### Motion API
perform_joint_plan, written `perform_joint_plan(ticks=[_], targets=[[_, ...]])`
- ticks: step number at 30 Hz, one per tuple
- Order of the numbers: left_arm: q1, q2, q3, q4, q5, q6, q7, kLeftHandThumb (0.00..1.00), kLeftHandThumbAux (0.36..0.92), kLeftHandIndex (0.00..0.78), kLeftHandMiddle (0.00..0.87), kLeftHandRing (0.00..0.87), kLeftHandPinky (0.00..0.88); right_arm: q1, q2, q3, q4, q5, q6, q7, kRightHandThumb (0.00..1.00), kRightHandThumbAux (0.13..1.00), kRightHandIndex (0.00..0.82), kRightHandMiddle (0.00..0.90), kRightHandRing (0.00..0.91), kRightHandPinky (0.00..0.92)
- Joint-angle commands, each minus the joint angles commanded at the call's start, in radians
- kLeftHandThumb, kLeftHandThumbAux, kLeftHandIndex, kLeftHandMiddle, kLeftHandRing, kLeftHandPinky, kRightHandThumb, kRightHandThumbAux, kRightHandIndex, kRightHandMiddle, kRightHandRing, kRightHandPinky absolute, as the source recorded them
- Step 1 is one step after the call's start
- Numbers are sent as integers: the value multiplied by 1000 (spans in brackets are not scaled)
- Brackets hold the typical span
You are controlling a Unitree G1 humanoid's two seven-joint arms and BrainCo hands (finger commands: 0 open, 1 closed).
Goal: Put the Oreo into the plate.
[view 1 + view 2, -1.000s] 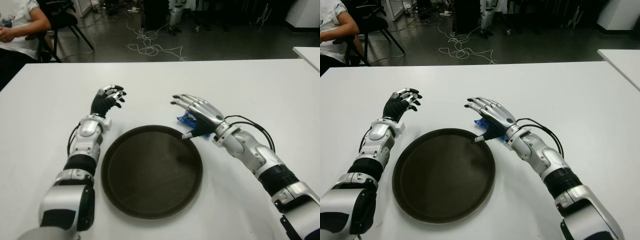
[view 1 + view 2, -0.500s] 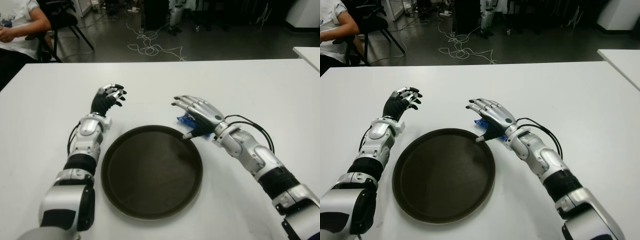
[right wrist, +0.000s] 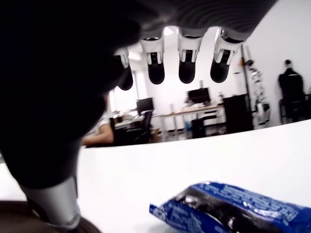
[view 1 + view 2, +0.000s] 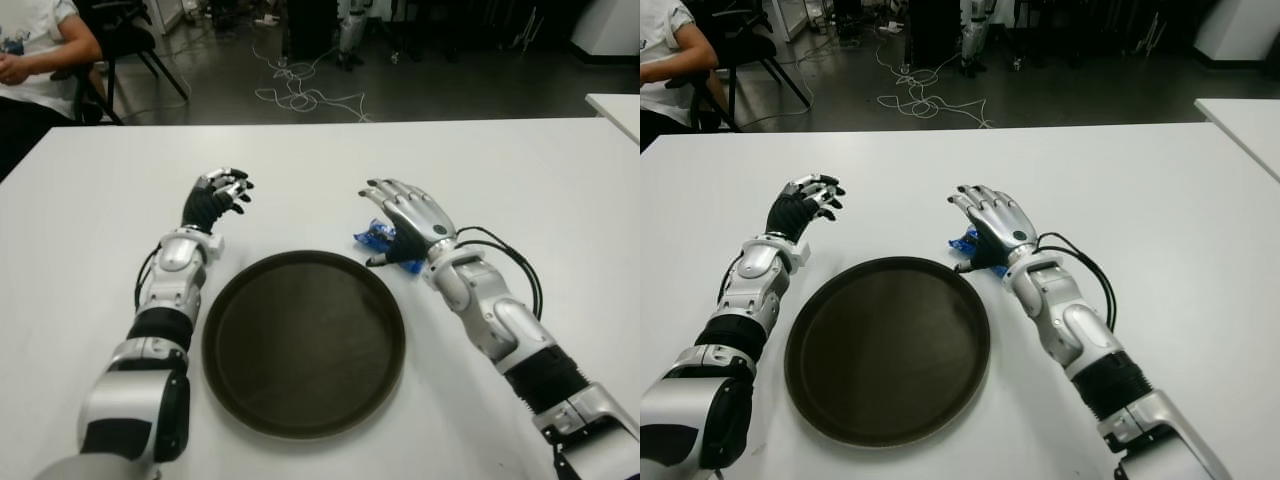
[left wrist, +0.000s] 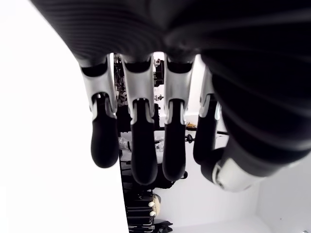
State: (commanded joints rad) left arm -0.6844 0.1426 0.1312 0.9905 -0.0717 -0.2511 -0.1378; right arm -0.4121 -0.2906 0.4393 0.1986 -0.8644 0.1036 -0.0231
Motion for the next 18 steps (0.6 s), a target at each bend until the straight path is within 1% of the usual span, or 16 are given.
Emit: perform_joint_plan(ticks=[5,18], targets=[[-1,0,0,4,2,-7,-2,834,672,419,466,504,558,2,8,4,-11,-11,40,4,0,788,30,54,54,82],[-2,-2,7,10,6,-17,3,834,672,419,467,510,554,0,19,6,-20,-25,101,5,0,775,36,64,68,92]])
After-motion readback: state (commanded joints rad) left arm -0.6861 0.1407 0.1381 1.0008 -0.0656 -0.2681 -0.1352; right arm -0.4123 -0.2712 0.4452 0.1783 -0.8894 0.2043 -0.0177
